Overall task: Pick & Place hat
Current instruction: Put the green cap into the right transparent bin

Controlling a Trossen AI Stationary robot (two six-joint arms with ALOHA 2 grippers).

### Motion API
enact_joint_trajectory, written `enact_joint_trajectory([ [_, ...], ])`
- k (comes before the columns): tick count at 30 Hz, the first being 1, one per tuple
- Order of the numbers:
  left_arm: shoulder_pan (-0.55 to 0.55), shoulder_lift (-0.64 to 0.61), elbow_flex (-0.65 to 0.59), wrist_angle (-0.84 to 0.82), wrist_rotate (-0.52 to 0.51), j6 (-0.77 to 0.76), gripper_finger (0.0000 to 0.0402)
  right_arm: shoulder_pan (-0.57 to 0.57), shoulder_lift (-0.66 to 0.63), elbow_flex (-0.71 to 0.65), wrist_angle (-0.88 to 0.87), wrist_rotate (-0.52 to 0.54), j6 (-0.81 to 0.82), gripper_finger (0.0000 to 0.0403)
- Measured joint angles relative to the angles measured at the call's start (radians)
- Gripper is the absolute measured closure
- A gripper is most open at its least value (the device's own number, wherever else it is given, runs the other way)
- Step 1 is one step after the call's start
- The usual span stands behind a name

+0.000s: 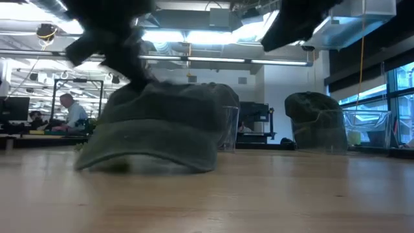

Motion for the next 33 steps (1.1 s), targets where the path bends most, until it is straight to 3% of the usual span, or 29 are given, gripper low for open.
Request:
enact_joint_trajectory([
  [6, 0.05, -0.001, 0.083, 0.222, 0.019, 0.454, 0.0393, -0.072, 0.0, 0.008, 0.166, -0.293, -0.215, 0.0206],
  [11, 0.083, 0.001, 0.091, 0.411, 0.086, 0.68, 0.0394, -0.085, 0.0, 0.008, 0.263, -0.322, -0.194, 0.0201],
  [16, 0.109, 0.008, 0.091, 0.488, 0.102, 0.78, 0.0394, -0.099, 0.003, 0.008, 0.276, -0.32, -0.15, 0.0162],
  [23, 0.121, 0.011, 0.092, 0.538, 0.12, 0.798, 0.0394, -0.111, 0.007, 0.008, 0.309, -0.319, -0.115, 0.0113],
  [33, 0.121, 0.011, 0.092, 0.551, 0.119, 0.798, 0.0394, -0.125, 0.036, 0.008, 0.312, -0.393, -0.116, 0.0148],
])
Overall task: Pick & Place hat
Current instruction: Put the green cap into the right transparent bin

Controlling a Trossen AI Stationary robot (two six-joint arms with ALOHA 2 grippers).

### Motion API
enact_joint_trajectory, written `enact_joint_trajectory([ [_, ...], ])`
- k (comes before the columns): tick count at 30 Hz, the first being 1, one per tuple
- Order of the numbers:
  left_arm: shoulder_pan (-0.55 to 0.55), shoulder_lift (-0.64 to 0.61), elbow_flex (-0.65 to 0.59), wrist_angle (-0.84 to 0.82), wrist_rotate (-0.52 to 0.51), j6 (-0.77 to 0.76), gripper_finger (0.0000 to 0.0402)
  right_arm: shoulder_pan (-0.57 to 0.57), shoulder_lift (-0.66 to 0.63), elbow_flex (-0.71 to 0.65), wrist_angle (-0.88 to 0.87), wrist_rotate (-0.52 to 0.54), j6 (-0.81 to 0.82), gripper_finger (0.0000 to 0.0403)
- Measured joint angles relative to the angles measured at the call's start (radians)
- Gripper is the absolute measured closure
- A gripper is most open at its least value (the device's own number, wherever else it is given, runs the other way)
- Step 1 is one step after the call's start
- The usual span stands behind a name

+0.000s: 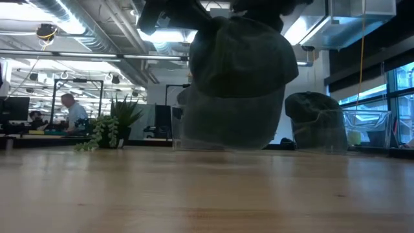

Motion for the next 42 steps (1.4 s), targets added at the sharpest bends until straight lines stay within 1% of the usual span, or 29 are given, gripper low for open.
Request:
enact_joint_trajectory([
  [4, 0.0, 0.0, 0.0, 0.003, -0.001, 0.0, 0.0394, -0.006, 0.041, 0.0, 0.008, -0.044, 0.003, 0.0161],
  [6, 0.0, 0.0, 0.0, 0.003, -0.001, -0.001, 0.0394, -0.007, 0.044, 0.0, 0.014, -0.049, 0.007, 0.017],
  [9, 0.0, 0.0, 0.0, 0.003, 0.0, -0.022, 0.0394, -0.007, 0.044, 0.0, 0.025, -0.049, 0.007, 0.0197],
  [12, 0.0, 0.0, 0.0, 0.003, -0.001, -0.042, 0.0393, -0.007, 0.044, 0.0, 0.031, -0.049, 0.003, 0.0243],
  [16, 0.0, 0.0, 0.0, 0.003, -0.001, -0.046, 0.0392, -0.007, 0.044, 0.0, 0.029, -0.049, 0.004, 0.032],
  [19, 0.0, 0.0, 0.0, 0.003, -0.002, -0.045, 0.0383, -0.007, 0.044, 0.0, 0.025, -0.05, 0.007, 0.0374],
  [24, 0.0, 0.0, 0.001, 0.003, -0.003, -0.039, 0.0362, -0.007, 0.043, 0.0, 0.024, -0.049, 0.024, 0.0376],
  [28, 0.0, 0.0, 0.001, 0.002, -0.003, -0.066, 0.0347, -0.007, 0.04, 0.0, 0.023, -0.049, 0.029, 0.0375],
  [31, -0.001, 0.0, 0.001, 0.003, -0.003, -0.086, 0.0326, -0.007, 0.021, 0.0, -0.002, -0.049, 0.025, 0.0376],
  [34, -0.001, -0.005, 0.001, 0.003, 0.005, -0.143, 0.0296, -0.006, -0.021, 0.0, -0.048, -0.027, 0.022, 0.0375],
  [39, 0.011, -0.009, 0.001, -0.005, 0.066, -0.215, 0.025, -0.011, -0.139, 0.0, -0.162, 0.011, -0.003, 0.0375],
  [42, 0.032, -0.022, 0.001, -0.036, 0.14, -0.261, 0.0236, -0.014, -0.222, 0.039, -0.322, 0.093, -0.031, 0.0375],
])
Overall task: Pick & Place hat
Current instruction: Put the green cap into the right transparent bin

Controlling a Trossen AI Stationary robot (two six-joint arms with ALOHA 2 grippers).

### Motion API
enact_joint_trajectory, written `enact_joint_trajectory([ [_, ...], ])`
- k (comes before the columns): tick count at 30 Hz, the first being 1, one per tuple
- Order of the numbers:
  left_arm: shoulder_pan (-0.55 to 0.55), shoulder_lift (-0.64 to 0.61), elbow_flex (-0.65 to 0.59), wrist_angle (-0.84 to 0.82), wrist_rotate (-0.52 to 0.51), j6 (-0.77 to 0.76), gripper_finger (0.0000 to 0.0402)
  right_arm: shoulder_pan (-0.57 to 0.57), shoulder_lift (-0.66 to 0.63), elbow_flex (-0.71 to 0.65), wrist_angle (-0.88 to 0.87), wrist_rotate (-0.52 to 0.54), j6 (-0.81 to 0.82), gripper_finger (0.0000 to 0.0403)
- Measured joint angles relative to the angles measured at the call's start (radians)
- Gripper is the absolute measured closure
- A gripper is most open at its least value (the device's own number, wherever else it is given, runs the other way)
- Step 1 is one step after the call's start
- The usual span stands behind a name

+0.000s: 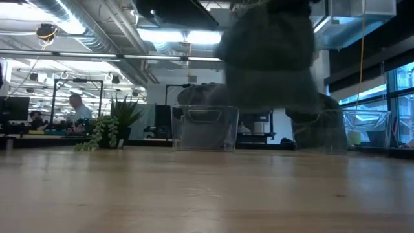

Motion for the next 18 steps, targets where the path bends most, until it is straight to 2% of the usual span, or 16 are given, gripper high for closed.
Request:
enact_joint_trajectory([
  [3, 0.026, -0.021, 0.0, -0.027, 0.056, -0.029, 0.0231, 0.0, -0.072, 0.076, -0.174, 0.094, -0.064, 0.0374],
  [5, 0.043, -0.033, 0.001, -0.03, 0.057, -0.024, 0.0231, 0.0, -0.103, 0.145, -0.268, 0.153, -0.118, 0.0373],
  [11, 0.091, -0.034, 0.0, -0.014, 0.05, -0.052, 0.0234, -0.001, -0.147, 0.334, -0.523, 0.429, -0.177, 0.0374],
  [14, 0.109, -0.032, 0.0, -0.017, 0.074, -0.057, 0.0233, -0.011, -0.153, 0.367, -0.635, 0.541, -0.178, 0.0374],
  [18, 0.126, -0.031, 0.0, -0.015, 0.079, -0.057, 0.0234, -0.052, -0.166, 0.342, -0.733, 0.651, -0.169, 0.0373],
])
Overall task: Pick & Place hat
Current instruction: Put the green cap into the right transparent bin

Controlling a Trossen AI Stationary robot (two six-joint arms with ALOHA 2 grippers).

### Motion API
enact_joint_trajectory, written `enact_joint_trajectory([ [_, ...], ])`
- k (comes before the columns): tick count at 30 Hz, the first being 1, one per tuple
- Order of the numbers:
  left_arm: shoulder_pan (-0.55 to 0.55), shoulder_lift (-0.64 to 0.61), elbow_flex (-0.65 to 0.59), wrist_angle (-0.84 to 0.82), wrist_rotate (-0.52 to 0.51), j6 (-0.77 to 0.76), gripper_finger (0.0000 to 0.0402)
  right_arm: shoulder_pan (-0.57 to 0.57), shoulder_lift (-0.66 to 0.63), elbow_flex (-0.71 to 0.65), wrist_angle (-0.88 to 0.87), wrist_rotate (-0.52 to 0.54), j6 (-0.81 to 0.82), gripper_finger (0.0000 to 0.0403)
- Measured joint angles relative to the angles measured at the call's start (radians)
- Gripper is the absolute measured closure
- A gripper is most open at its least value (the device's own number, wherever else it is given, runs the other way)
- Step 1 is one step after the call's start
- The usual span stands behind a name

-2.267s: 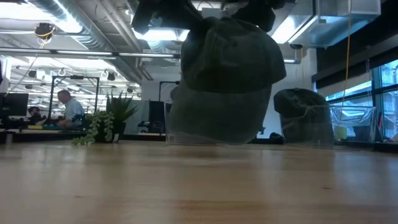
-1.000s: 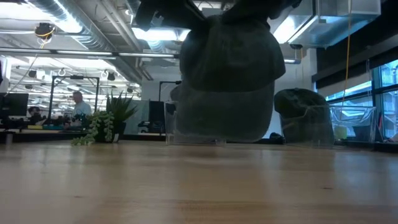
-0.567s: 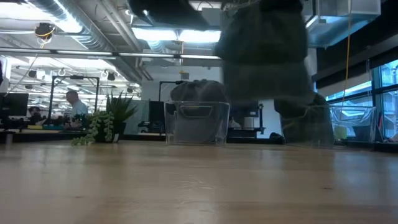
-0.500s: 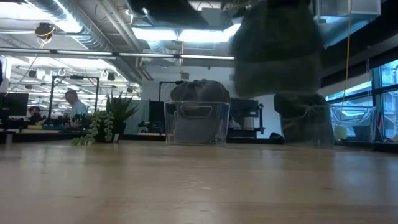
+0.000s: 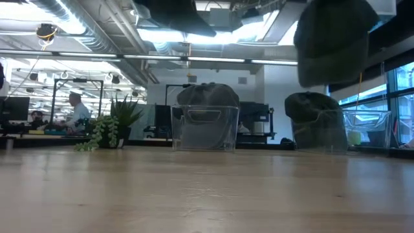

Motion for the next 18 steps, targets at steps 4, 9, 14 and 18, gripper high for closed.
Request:
enact_joint_trajectory([
  [4, 0.007, 0.0, 0.0, -0.002, 0.0, 0.0, 0.0236, -0.059, -0.029, -0.069, -0.019, 0.065, -0.014, 0.0372],
  [9, 0.007, 0.0, 0.0, -0.002, -0.004, -0.001, 0.0233, -0.128, -0.075, -0.17, 0.003, 0.064, -0.052, 0.0371],
  [14, 0.006, 0.0, 0.0, -0.007, -0.005, -0.031, 0.0236, -0.197, -0.128, -0.307, 0.111, 0.036, -0.114, 0.0371],
  [18, 0.006, 0.0, 0.0, -0.007, -0.005, -0.032, 0.0236, -0.264, -0.159, -0.428, 0.303, -0.048, -0.267, 0.0371],
])
